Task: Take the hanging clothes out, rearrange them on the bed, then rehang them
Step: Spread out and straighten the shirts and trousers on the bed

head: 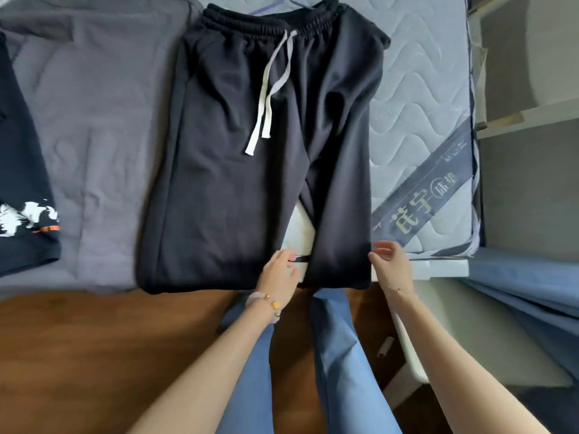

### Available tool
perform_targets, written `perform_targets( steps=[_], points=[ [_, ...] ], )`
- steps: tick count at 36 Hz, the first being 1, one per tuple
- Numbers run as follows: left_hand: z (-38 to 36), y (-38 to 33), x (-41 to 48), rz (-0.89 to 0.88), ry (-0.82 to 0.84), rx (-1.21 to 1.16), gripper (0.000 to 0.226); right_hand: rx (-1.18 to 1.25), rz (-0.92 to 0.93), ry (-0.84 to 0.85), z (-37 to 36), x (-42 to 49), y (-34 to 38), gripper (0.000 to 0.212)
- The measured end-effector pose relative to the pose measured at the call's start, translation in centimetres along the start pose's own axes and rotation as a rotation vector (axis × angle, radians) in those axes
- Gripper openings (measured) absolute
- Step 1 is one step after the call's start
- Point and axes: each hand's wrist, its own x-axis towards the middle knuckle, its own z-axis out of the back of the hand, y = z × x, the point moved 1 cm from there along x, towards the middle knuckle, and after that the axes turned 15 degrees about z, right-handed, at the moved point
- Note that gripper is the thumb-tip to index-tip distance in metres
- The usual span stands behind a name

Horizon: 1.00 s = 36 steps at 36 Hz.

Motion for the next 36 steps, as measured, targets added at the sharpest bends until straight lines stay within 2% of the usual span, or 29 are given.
perform_targets(
  steps=[2,6,8,10,12,14,16,18,20,23,24,26,30,33,36],
  points=[
    [-2.5,-1.7,0.1,0.051,-0.010,0.014,0.033,0.027,0.036,0.043,0.4,0.6,0.1,0.027],
    [-5.2,-4.5,-0.6,0.188,-0.198,0.023,0.019,-0.032,0.188,0.114,0.8,0.8,1.0,0.023],
    [-6.1,-5.6,-1.7,0.159,-0.247,0.015,0.014,-0.055,0.223,0.160,0.9,1.0,1.5,0.026],
    [-7.1,-6.7,-3.1,0.095,-0.229,0.022,0.016,0.013,0.159,0.269,1.0,1.3,2.1,0.037],
    [-8.2,-8.1,-4.5,0.027,-0.138,0.087,0.019,0.146,0.038,0.369,1.1,1.9,2.2,0.044],
    [-9.5,-9.3,-5.5,-0.070,0.029,0.217,0.021,0.159,-0.013,0.397,1.4,3.0,1.7,0.045],
    [-10.4,-9.9,-5.6,-0.123,0.199,0.266,0.025,0.032,0.009,0.379,2.0,4.2,0.9,0.025],
    [-10.6,-9.6,-4.8,-0.045,0.300,0.165,0.027,-0.022,0.008,0.345,2.9,5.3,-0.1,0.006],
    [-10.1,-9.1,-3.7,0.055,0.176,0.002,0.028,0.058,-0.037,0.334,3.8,5.9,-1.1,0.003],
    [-8.4,-8.7,-1.8,0.226,-0.247,-0.168,0.021,0.256,-0.149,0.388,4.7,6.2,-2.3,0.006],
    [-7.9,-8.6,-1.1,0.290,-0.312,-0.196,0.020,0.273,-0.154,0.407,4.8,6.3,-2.6,0.005],
    [-7.3,-8.5,0.6,0.414,-0.259,-0.245,0.030,0.284,-0.154,0.421,5.0,6.4,-2.8,0.010],
    [-7.4,-9.2,2.7,0.530,-0.103,-0.291,0.050,0.226,-0.123,0.502,5.1,6.3,-2.6,0.021],
    [-7.1,-9.9,2.9,0.517,-0.076,-0.160,0.038,0.108,-0.031,0.548,5.6,6.3,-2.2,0.022],
    [-6.8,-10.0,2.4,0.448,-0.148,-0.219,0.022,0.089,0.063,0.511,6.9,6.5,-2.4,0.022]
  ],
)
